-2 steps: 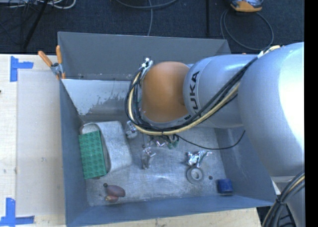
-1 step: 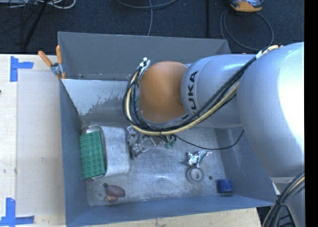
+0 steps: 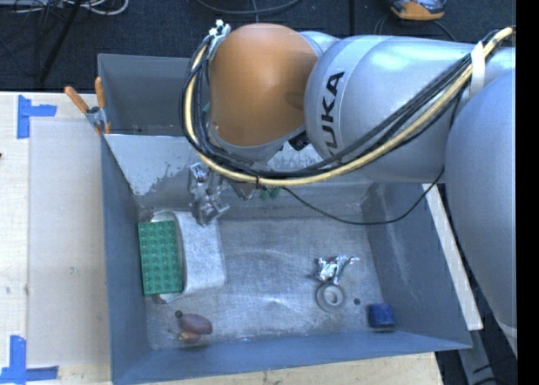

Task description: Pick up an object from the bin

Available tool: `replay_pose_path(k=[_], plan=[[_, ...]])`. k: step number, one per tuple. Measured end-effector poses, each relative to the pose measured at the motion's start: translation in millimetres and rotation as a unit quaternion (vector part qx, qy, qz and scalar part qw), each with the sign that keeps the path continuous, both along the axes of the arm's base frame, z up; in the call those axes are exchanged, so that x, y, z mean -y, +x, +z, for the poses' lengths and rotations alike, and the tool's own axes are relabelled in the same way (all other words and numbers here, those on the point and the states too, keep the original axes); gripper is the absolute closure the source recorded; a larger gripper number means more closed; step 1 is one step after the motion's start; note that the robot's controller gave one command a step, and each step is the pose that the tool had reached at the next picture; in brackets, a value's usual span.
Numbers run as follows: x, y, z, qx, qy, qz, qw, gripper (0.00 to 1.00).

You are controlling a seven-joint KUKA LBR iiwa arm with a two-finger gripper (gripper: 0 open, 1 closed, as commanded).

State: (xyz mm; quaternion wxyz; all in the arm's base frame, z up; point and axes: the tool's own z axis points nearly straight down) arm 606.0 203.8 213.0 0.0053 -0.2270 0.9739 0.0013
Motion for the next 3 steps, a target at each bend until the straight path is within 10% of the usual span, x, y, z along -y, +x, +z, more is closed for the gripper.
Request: replay_pose_path(k=[1, 2, 3], plan=[[7.8, -47.4, -62.5, -0.0075, -0.003, -0.092, 0.9957, 1.0], [7.6, -46.2, -60.8, -0.0059, -0.002, -0.093, 0.9957, 0.0], [123.6, 1.4, -100.0, -0.0049, -0.004, -0.108, 0.9941, 0.0]])
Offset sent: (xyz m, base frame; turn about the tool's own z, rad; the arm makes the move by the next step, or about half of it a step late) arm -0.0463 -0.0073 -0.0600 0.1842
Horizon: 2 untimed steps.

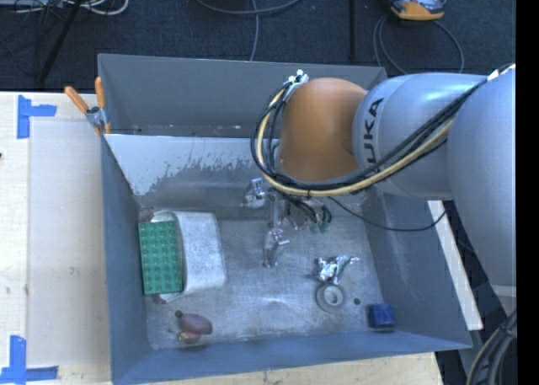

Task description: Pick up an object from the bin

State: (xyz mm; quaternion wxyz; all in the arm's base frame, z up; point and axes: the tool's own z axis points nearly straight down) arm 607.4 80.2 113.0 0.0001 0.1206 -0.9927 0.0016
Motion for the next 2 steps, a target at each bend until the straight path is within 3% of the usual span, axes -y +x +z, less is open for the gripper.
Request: replay_pose_path(k=[1, 2], plan=[[-45.8, 12.0, -40.0, 0.0016, -0.001, 0.235, 0.972, 0.0], [-136.5, -26.5, 25.3, 0.003, 0.004, 0.219, 0.9756, 0.0]])
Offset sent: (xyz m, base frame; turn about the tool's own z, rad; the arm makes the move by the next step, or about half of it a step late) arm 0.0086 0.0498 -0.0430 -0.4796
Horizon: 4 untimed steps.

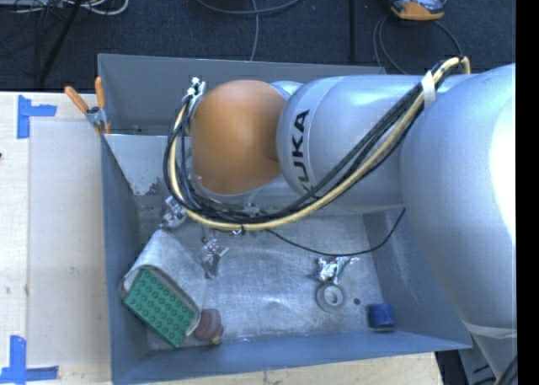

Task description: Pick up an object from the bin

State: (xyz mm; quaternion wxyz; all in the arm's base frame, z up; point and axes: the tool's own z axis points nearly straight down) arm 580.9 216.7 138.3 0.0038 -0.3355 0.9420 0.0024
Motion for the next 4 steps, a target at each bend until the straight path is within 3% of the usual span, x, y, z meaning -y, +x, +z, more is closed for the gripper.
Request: replay_pose_path(k=[1, 2, 3, 4], plan=[[-28.8, -14.1, -46.6, 0.0016, -0.005, 0.23, 0.9731, 0.0], [-32.0, -94.6, 37.4, 0.0332, 0.003, 0.299, 0.9538, 0.0], [-31.2, -86.4, -50.7, 0.0076, -0.003, 0.333, 0.943, 0.0], [-30.8, -85.5, -50.7, 0.0076, -0.004, 0.331, 0.9435, 1.0]])
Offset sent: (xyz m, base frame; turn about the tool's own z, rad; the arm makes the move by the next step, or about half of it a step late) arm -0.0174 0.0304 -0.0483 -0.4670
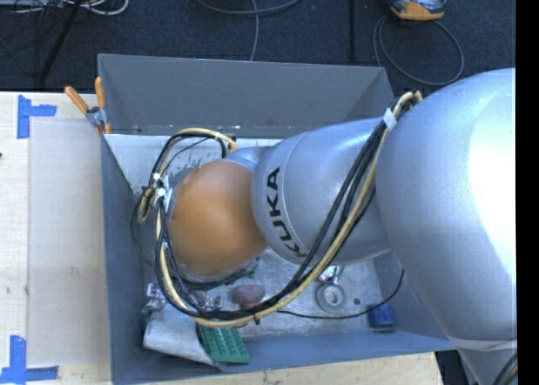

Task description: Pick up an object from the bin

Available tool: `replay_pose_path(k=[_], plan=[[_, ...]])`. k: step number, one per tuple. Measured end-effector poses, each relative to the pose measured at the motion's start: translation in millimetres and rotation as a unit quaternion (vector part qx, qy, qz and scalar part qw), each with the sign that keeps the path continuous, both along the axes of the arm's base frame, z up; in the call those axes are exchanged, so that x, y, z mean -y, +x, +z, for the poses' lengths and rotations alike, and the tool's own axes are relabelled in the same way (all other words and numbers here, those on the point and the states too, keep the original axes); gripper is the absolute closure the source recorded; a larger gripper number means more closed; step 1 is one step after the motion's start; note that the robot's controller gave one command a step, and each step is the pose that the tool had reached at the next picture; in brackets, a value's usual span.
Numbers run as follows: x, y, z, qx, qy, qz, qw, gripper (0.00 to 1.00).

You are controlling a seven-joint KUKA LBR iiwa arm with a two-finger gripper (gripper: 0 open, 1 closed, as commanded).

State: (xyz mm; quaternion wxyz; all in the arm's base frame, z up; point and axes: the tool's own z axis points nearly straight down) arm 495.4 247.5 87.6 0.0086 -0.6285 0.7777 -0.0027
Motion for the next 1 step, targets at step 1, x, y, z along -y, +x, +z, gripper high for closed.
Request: replay_pose_path(k=[1], plan=[[20.9, -0.3, 145.0, -0.0059, -0.002, 0.006, 1.0, 1.0]])
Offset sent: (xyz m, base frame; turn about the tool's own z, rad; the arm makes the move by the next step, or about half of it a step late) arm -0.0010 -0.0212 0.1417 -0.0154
